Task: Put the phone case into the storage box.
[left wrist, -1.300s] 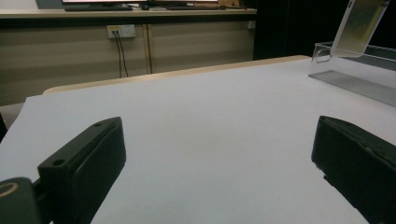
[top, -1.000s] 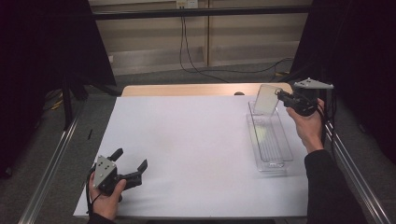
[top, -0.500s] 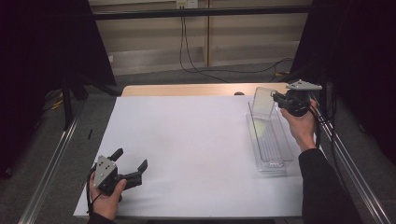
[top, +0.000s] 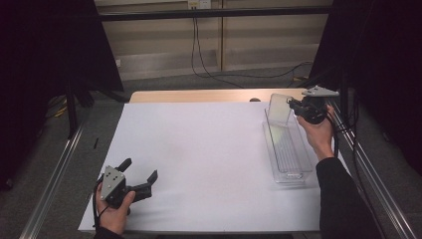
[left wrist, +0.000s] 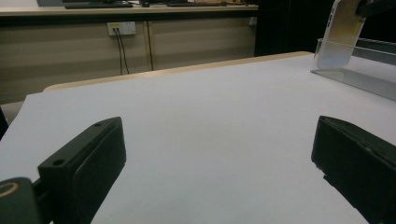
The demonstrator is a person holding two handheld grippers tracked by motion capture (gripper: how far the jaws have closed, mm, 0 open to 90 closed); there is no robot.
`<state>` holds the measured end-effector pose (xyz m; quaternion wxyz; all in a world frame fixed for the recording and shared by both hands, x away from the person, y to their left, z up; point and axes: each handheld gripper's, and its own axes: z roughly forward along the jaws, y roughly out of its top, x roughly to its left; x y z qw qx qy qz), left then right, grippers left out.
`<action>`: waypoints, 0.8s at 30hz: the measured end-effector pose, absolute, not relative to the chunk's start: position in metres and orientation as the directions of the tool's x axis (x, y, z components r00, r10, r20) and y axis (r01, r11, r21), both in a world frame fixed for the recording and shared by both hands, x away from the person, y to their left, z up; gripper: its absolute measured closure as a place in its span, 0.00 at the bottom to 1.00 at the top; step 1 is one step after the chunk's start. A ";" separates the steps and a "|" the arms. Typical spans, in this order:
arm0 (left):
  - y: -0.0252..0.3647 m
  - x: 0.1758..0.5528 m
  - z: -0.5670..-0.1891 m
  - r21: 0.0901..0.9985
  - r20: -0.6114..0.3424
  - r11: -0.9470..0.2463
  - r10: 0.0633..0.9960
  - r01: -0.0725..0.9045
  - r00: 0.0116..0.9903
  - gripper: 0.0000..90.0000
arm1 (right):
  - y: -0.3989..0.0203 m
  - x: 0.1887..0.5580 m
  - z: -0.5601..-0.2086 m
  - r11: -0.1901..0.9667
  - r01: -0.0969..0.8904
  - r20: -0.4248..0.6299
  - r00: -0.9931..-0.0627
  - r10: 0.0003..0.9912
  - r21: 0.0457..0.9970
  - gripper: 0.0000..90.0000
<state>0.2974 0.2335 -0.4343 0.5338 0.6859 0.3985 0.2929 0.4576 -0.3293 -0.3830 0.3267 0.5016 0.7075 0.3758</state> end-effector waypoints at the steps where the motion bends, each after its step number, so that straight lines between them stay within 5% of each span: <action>1: 0.233 0.297 -0.434 0.966 -0.023 -0.113 0.859 0.234 0.511 0.03 | -0.329 0.458 -0.383 0.218 0.462 -0.089 -0.284 0.955 0.860 0.94; 24: 0.231 0.298 -0.434 0.966 -0.011 -0.127 0.852 0.227 0.524 0.03 | -0.336 0.478 -0.386 0.224 0.473 -0.088 -0.293 0.952 0.852 0.93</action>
